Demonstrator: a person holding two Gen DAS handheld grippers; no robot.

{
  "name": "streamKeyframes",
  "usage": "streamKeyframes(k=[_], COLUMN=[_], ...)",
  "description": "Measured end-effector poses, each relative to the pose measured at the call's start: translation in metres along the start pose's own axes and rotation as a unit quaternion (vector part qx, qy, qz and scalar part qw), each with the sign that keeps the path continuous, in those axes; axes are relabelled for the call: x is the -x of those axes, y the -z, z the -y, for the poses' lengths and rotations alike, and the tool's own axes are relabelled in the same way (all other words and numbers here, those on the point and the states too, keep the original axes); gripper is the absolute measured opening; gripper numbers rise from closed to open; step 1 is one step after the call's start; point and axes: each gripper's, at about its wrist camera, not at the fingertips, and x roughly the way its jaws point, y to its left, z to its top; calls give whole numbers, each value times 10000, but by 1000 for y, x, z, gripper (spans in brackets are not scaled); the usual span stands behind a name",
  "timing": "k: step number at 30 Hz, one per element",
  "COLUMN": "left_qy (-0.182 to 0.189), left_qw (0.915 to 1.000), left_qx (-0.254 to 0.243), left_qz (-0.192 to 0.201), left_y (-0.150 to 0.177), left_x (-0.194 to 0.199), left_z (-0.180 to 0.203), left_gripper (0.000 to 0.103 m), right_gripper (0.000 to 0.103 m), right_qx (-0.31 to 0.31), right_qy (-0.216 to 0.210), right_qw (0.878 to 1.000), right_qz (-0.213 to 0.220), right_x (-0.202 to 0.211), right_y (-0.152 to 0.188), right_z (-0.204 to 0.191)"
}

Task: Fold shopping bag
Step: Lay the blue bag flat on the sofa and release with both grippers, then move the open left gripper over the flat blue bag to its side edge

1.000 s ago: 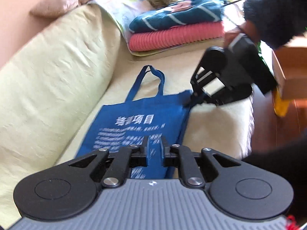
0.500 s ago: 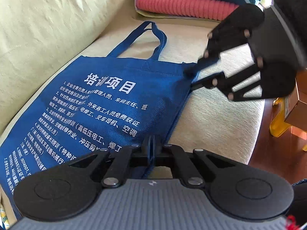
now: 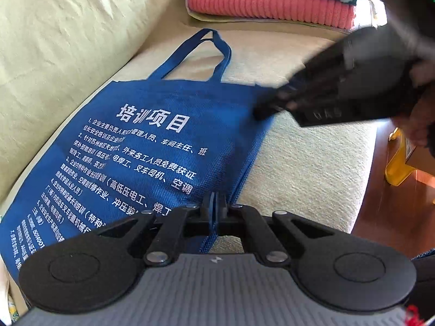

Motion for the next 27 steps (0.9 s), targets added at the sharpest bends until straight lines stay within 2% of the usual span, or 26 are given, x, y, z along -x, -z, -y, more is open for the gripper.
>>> streamKeyframes(k=[2, 5, 6, 7, 9, 10, 12, 14, 17, 21, 24, 27], left_qy=[-7, 15, 17, 15, 7, 1, 5, 22, -61, -344, -776, -1192], left_qw=[10000, 10000, 10000, 10000, 9999, 9999, 9999, 9996, 9985, 9944, 9846, 9661], left_qx=[5, 50, 61, 73, 102, 125, 170, 278, 530, 960, 1511, 2225], left_qz=[36, 33, 33, 33, 30, 20, 8, -6, -88, -277, -414, -533], left_y=[2, 2, 2, 2, 2, 1, 1, 2, 9, 29, 61, 92], left_x=[0, -1, -2, -2, -2, -1, -1, 1, 6, 21, 36, 49], left_z=[1, -1, -2, -2, -1, -1, -2, -5, -18, -44, -75, -111], left_gripper=[0, 0, 0, 0, 0, 0, 0, 0, 0, 5, 6, 9], right_gripper=[0, 0, 3, 7, 7, 7, 2, 0, 0, 0, 0, 0], right_qx=[-270, -564, -662, -850, -889, -835, -721, -757, -1289, -1035, -1112, -1199], right_qy=[-41, 142, 192, 62, -195, -310, -248, -83, -294, -170, -147, -187], right_qw=[9996, 9983, 9976, 9963, 9957, 9960, 9970, 9971, 9912, 9943, 9936, 9925], right_qz=[100, -5, -44, 88, 187, 99, -111, -16, -91, -177, -152, -165], right_x=[-1, 2, 4, 10, 10, 4, -9, -12, -13, -14, -13, -12], right_y=[4, -4, -8, -14, -16, -16, -10, -1, -1, -5, -4, -5], right_z=[11, 11, 10, 6, 0, -8, -17, -16, -1, -8, -7, -5])
